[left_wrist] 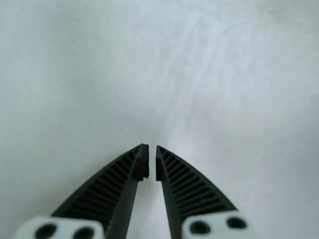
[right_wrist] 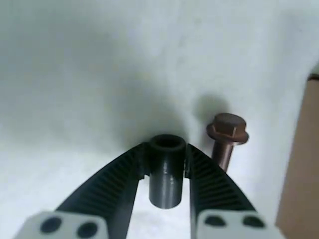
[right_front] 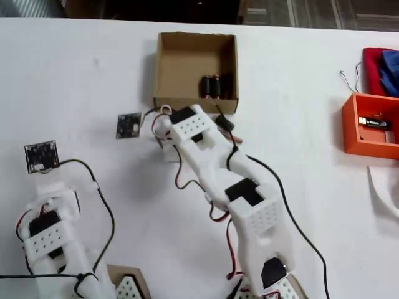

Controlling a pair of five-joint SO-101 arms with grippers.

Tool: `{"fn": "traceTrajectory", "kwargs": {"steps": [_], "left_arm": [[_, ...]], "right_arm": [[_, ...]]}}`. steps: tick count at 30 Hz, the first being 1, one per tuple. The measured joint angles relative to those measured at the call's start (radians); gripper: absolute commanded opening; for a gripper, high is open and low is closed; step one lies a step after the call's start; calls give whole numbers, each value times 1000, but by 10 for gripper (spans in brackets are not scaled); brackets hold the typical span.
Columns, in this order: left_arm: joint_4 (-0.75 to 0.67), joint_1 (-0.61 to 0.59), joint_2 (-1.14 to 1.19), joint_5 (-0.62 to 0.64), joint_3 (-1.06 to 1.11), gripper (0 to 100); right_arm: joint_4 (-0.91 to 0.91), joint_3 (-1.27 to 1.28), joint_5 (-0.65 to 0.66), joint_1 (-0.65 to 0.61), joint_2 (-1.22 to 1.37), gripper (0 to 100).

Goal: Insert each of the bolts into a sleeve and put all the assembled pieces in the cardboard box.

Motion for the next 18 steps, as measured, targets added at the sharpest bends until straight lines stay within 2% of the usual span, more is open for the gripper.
{"fn": "traceTrajectory", "kwargs": {"steps": [1,8,14,18], "left_arm": [[0,0,0,0,0,54],[0,0,0,0,0,54],[0,0,0,0,0,54],[0,0,0,0,0,54]], "right_arm": [[0,0,0,0,0,10],[20,-11,-34,8,2,22],[232,-124,-235,61,2,22],[384,-216,-393,110,-106,22]]}}
